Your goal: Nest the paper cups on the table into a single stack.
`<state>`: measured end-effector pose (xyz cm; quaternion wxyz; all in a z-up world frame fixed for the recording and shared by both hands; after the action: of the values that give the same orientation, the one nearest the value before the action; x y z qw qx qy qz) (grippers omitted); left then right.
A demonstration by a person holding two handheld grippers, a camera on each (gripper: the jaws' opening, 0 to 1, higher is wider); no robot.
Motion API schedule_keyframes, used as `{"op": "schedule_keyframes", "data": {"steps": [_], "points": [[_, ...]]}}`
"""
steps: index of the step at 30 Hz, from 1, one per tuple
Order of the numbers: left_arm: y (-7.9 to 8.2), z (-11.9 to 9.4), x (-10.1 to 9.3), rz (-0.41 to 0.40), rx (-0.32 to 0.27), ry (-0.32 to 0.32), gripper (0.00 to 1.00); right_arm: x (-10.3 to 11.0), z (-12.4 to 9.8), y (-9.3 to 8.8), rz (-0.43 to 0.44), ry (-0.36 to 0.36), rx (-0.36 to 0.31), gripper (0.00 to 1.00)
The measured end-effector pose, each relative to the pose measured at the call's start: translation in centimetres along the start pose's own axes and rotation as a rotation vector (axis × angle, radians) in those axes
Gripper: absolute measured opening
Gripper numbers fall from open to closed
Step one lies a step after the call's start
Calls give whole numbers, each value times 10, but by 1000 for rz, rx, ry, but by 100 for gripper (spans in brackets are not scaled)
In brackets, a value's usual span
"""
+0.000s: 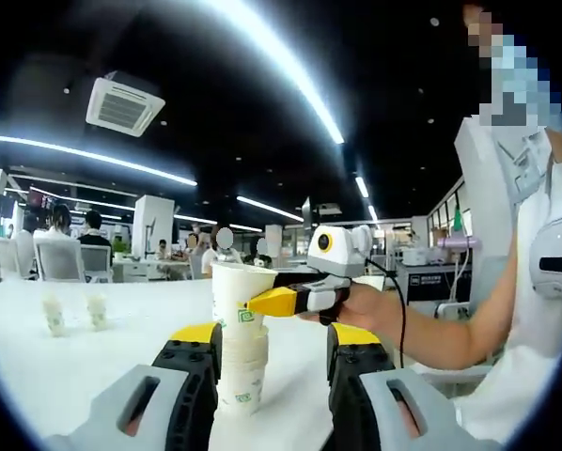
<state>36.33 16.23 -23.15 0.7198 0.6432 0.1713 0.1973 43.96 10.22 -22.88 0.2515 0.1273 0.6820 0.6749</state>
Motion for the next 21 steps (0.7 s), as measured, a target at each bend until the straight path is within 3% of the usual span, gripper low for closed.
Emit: {"op": "schedule_keyframes", "data": {"steps": [13,17,21], "points": [[1,8,1,3,5,0,48,1,-1,-6,-3,9,-3,48],[1,9,0,3,2,2,48,3,0,-9,-11,13,10,62],[2,9,-1,-1,2,2,47,4,-1,-13,3,9,19,67]]}}
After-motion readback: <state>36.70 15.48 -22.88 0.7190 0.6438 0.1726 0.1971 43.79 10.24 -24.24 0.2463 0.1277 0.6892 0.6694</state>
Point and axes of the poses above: the point that each gripper's makers call its tool centre point, and the gripper's own axes: z roughly forward along the fingers, x roughly to its left, y roughly out of its top, the point moved 1 cm from there along -z, roughly backward along the fingers, and after that the axes turned 8 degrees about -y, right-handed, at the moved point
